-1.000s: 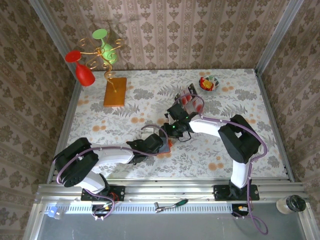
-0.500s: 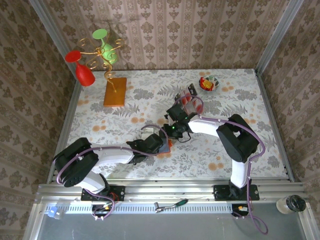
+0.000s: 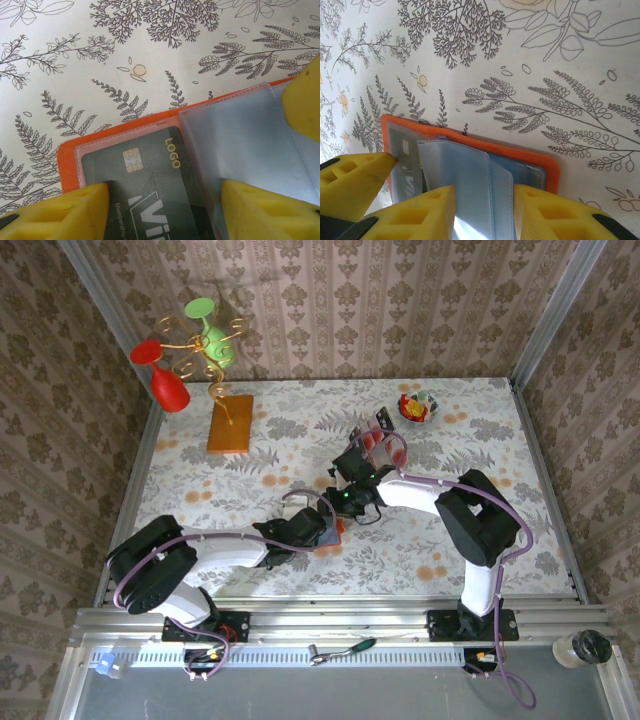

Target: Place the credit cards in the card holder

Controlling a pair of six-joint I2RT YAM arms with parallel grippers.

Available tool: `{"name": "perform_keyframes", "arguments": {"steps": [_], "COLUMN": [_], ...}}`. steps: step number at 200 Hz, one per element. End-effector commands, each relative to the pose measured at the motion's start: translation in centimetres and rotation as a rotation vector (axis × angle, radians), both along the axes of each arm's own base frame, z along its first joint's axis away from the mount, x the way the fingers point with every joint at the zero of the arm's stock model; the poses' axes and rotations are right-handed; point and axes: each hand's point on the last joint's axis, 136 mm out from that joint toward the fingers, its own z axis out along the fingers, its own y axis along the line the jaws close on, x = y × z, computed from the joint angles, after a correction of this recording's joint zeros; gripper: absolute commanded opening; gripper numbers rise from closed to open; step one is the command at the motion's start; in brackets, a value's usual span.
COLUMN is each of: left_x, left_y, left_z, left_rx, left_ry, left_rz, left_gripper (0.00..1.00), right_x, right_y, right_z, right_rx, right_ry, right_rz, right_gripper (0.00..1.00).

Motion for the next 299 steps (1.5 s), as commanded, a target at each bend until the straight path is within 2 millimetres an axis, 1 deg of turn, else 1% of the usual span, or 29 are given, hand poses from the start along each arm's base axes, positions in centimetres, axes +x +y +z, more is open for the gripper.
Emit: {"name": "perform_keyframes", "arguments": {"steps": [1, 23, 45, 70, 101, 156, 185, 205, 221, 238, 262, 299], "left_x": [-0.9, -0.9, -0.8, -0.9, -0.9, -0.9, -0.9, -0.9, -0.9, -0.9, -0.9, -0.9], "left_y": [0.8, 0.7, 0.7, 0.7, 0.7, 0.8, 0.9, 0.8, 0.9, 0.9, 0.9, 0.8], "left_z": [-1.3, -1.2, -1.1, -1.1, -1.1, -1.1, -1.1, -1.1, -1.2, -1.1, -1.1, -0.9], "left_rx": [0.042, 0.039, 0.037, 0.037, 0.036, 0.034, 0.037, 0.034, 0.035, 0.034, 0.034, 0.028], "left_ry": [0.030, 0.027, 0.027, 0.026, 0.025, 0.023, 0.024, 0.023, 0.023, 0.023, 0.023, 0.019], "left_rz": [-0.013, -0.013, -0.014, -0.015, -0.013, -0.011, -0.011, -0.011, -0.011, -0.011, -0.010, -0.011], "left_gripper": [0.61, 0.61, 0.61, 0.61, 0.61, 0.61, 0.61, 0.61, 0.61, 0.61, 0.61, 0.61], "right_x": [0.0, 0.4, 1.0, 1.4, 1.1, 0.3, -0.1, -0.4, -0.7, -0.8, -1.1, -1.1], "right_y": [0.2, -0.6, -1.9, -2.2, -0.9, 1.1, 1.3, 1.0, 1.3, 1.9, 2.9, 3.5], "right_z": [0.5, 0.7, 1.1, 2.0, 2.2, 0.7, -0.7, -1.6, -2.0, -1.7, -0.7, 0.4], "right_rx": [-0.002, -0.037, -0.079, -0.070, -0.013, 0.019, 0.002, -0.012, 0.004, 0.040, 0.097, 0.154], "right_ry": [-0.013, -0.031, -0.057, -0.078, -0.054, -0.001, 0.022, 0.037, 0.054, 0.062, 0.067, 0.077], "right_rz": [-0.013, -0.030, -0.065, -0.084, -0.053, -0.009, -0.004, -0.007, 0.000, 0.016, 0.047, 0.057], "right_gripper": [0.37, 0.37, 0.37, 0.37, 0.37, 0.34, 0.34, 0.39, 0.40, 0.39, 0.37, 0.35]}}
